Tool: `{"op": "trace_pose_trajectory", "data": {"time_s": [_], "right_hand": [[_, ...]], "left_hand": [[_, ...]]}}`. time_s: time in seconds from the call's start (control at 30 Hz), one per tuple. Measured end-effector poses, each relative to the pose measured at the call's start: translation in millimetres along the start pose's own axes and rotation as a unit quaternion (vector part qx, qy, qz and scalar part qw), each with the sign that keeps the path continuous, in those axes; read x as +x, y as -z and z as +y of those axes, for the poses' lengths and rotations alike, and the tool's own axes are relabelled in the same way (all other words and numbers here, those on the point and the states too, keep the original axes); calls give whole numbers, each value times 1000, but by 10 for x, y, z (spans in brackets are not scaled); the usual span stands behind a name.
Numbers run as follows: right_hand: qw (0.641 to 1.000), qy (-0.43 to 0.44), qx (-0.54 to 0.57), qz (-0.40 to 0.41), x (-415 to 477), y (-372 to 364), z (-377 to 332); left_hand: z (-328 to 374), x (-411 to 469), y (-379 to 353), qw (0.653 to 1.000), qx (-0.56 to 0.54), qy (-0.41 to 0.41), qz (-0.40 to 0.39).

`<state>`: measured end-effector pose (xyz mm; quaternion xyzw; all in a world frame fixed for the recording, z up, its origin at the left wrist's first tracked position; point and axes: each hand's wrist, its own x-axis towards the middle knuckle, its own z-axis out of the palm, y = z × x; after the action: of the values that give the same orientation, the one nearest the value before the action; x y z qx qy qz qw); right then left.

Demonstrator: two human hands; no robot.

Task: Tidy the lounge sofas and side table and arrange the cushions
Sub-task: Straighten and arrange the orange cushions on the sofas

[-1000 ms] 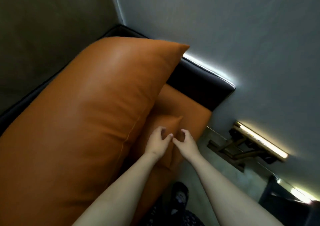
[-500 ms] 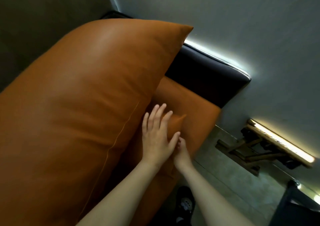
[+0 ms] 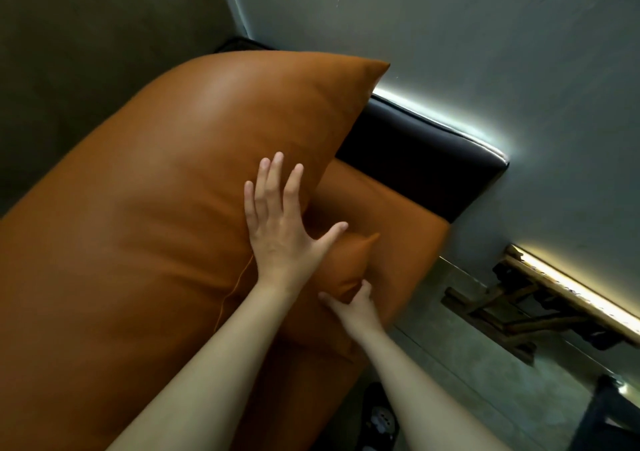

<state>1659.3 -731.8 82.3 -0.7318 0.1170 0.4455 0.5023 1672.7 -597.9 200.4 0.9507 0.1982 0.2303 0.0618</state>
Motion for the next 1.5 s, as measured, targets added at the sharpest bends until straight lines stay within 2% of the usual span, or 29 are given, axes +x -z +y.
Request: {"op": "trace_pose_trajectory", "data": {"time_s": [0.4,0.83,1.13,1.5], "right_hand": [[996,-38,73,-40,47,-52,78],[983,-28,179,-9,-64,-124,65],[976,-31,208,57,-229,-264,1],[978,-9,131,162,-377,-362,-107]], "left_hand": [[-446,183,118,992,122,14,-1],[-768,427,340,998,66,3,11],[-872,539,486,999,51,13,4],[-882,555,530,999,41,17,-7]]}}
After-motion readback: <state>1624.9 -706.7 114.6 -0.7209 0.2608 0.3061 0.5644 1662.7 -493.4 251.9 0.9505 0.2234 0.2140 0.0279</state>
